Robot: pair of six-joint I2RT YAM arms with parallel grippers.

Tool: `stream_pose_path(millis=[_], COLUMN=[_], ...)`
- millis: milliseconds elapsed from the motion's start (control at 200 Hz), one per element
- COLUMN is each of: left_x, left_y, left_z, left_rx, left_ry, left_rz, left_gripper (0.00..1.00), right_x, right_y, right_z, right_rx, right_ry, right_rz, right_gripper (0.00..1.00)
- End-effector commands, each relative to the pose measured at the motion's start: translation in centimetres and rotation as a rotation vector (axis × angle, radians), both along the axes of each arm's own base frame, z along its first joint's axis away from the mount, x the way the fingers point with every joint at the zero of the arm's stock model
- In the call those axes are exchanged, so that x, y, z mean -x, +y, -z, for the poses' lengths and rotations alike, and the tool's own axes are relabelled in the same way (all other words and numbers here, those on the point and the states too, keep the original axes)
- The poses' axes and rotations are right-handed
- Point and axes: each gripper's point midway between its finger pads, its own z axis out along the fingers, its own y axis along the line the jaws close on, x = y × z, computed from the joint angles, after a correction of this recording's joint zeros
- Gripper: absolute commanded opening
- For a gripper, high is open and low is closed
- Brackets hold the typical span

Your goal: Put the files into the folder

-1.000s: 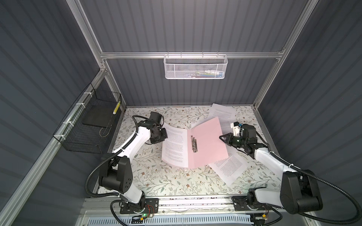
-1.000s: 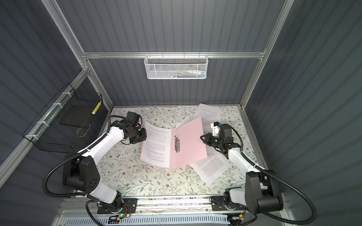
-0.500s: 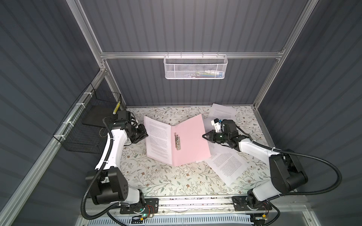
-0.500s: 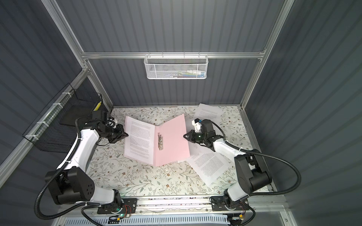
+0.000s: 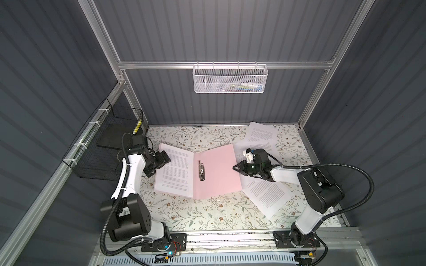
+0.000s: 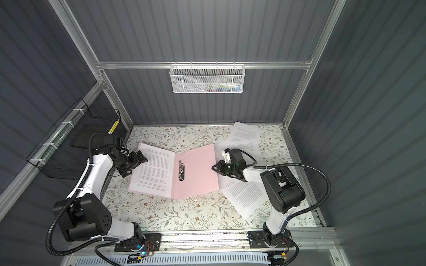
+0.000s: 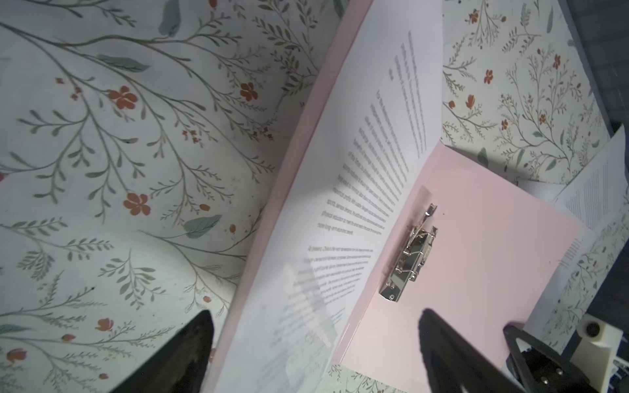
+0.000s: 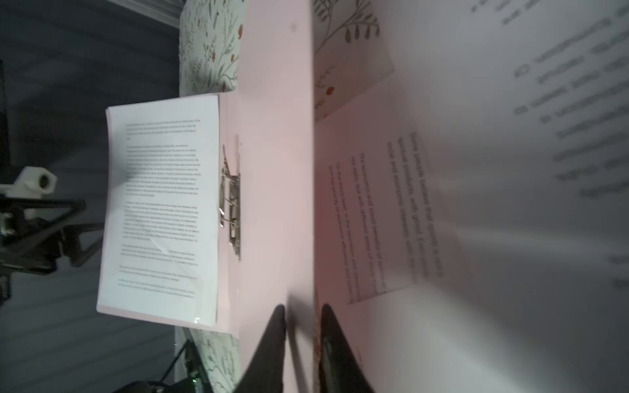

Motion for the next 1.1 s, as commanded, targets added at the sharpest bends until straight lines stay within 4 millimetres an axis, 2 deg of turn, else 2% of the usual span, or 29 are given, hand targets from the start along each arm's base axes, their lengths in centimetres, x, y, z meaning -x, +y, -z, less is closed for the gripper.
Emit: stream_pose_path(millis=[0, 75, 130, 150, 240, 285, 315, 325, 340, 405, 510, 570, 590, 695, 785, 946, 1096], left_x=[-0.6, -0.6, -0.4, -0.5, -0.2, -0.3, -0.4, -0.5, -0.5, -1.1, -1.6, -1.8, -1.8, -1.4, -1.3, -2.5, -3.2], left_y=[1.8, 1.2, 0.4, 0.3, -0.6, -1.7, -2.9, -3.3, -4.0, -7.9, -15.8, -20.0, -21.4, -29.0, -33.4, -37.2, -40.3], left_z=[-6.1, -8.3, -8.9, -10.2, -11.8, -12.6, -13.1, -13.2, -13.3, -13.5, -13.5, -12.5, -12.0, -8.0, -4.7, -0.6, 2.0], left_rx=[-0.066, -0.079, -0.084, -0.093, -0.133, -0.144, -0.146, -0.145, -0.139, -0.077, -0.011, 0.035, 0.056, 0.108, 0.119, 0.135, 0.206], left_ry=[-0.167, -0.209, -0.208, -0.236, -0.27, -0.294, -0.308, -0.311, -0.315, -0.329, -0.371, -0.367, -0.36, -0.291, -0.225, -0.173, -0.143], left_rz=[-0.107, -0.089, -0.066, -0.06, -0.04, -0.014, 0.018, 0.029, 0.05, 0.158, 0.352, 0.446, 0.476, 0.642, 0.723, 0.779, 0.824], left_gripper=[1.0, 1.0, 1.0, 1.0, 1.0, 1.0, 1.0, 1.0, 1.0, 1.0, 1.0, 1.0, 1.0, 1.0, 1.0, 1.0, 1.0], right_x=[-0.5, -0.4, -0.4, -0.4, -0.4, -0.3, -0.2, -0.2, -0.1, 0.2, 0.7, 0.9, 0.8, 1.0, 1.4, 1.5, 1.2], right_y=[-0.9, -1.3, -1.8, -2.1, -3.2, -3.8, -4.2, -4.4, -4.6, -5.6, -8.1, -10.1, -11.3, -15.5, -18.3, -21.9, -25.3], right_z=[-0.3, -0.9, -1.4, -1.5, -2.4, -2.8, -3.0, -3.1, -3.3, -4.0, -5.4, -6.1, -6.1, -6.7, -7.0, -6.7, -4.7], right_rx=[0.03, 0.041, 0.055, 0.063, 0.096, 0.116, 0.126, 0.129, 0.131, 0.14, 0.167, 0.189, 0.218, 0.223, 0.225, 0.262, 0.299], right_ry=[-0.021, -0.042, -0.053, -0.053, -0.076, -0.085, -0.092, -0.096, -0.099, -0.107, -0.149, -0.162, -0.167, -0.16, -0.125, -0.073, -0.001], right_rz=[0.054, 0.067, 0.078, 0.084, 0.093, 0.101, 0.106, 0.107, 0.106, 0.112, 0.157, 0.205, 0.248, 0.349, 0.393, 0.469, 0.564], right_gripper=[0.37, 0.45, 0.5, 0.53, 0.67, 0.75, 0.82, 0.92, 0.98, 0.99, 0.99, 0.99, 0.99, 0.99, 0.99, 0.99, 0.99])
